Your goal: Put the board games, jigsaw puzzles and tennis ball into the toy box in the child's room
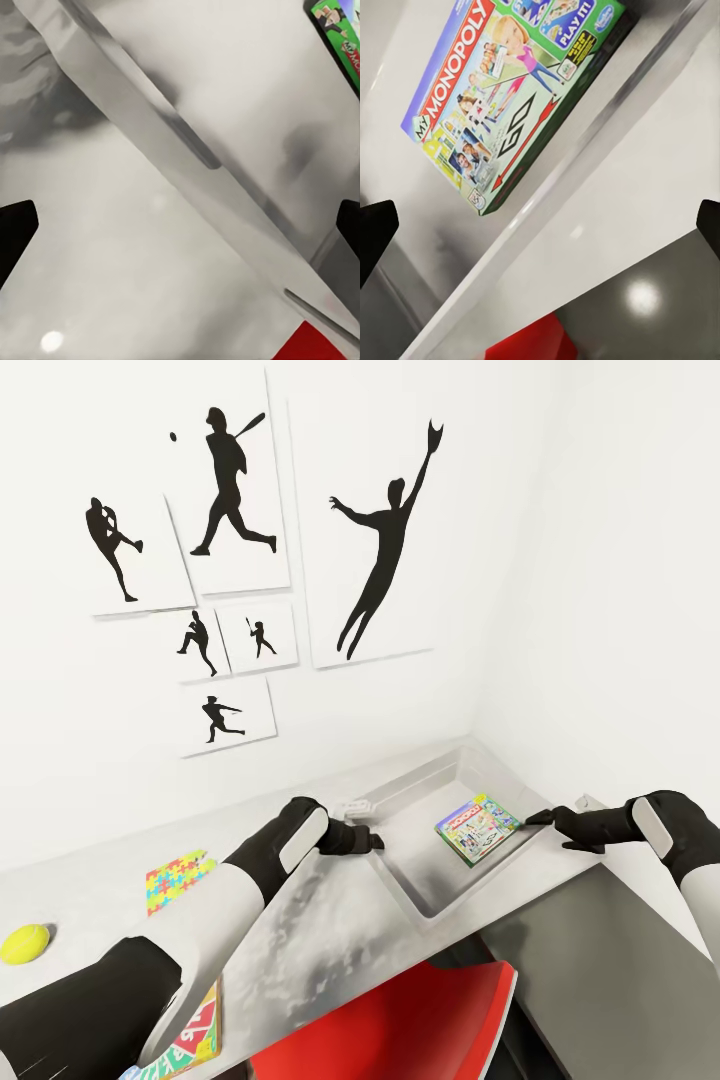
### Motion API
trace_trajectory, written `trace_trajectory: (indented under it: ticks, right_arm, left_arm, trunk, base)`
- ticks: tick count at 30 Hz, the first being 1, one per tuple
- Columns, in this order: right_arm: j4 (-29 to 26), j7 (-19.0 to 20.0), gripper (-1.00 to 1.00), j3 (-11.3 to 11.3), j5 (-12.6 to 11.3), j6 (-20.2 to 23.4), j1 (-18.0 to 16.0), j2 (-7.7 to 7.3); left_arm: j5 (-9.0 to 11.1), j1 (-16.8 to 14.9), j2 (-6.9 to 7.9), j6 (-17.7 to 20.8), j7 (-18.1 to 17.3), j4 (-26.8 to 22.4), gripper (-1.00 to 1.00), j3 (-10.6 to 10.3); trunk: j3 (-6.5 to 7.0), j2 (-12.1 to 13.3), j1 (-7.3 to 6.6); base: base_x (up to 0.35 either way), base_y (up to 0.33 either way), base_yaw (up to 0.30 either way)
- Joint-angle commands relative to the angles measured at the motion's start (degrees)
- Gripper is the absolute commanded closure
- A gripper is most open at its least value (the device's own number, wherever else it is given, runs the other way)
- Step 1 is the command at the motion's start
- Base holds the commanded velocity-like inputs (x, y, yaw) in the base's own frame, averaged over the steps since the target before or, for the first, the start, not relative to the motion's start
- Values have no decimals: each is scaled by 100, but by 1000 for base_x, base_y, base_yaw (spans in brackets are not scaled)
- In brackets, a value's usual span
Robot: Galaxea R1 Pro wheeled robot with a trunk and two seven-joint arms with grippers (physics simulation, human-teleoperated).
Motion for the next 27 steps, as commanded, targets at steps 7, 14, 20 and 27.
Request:
trace_trajectory:
  ticks: [7,14,20,27]
  right_arm:
    - [-2,54,-100,-26,60,24,-5,1]
    - [-2,56,-100,-26,60,24,-5,1]
    - [-2,61,-100,-26,60,24,-5,1]
    - [-2,63,-100,-26,60,24,-5,1]
  left_arm:
    - [61,-6,0,11,58,-2,-100,-15]
    - [61,-6,0,8,58,-1,-100,-15]
    - [61,-6,0,9,58,-1,-100,-15]
    - [61,-6,0,11,58,-5,-100,-16]
  trunk:
    - [-12,-12,4]
    - [-12,-12,4]
    - [-12,-12,4]
    - [-12,-12,4]
  base:
    - [0,0,0]
    - [0,0,0]
    - [0,0,0]
    - [0,0,0]
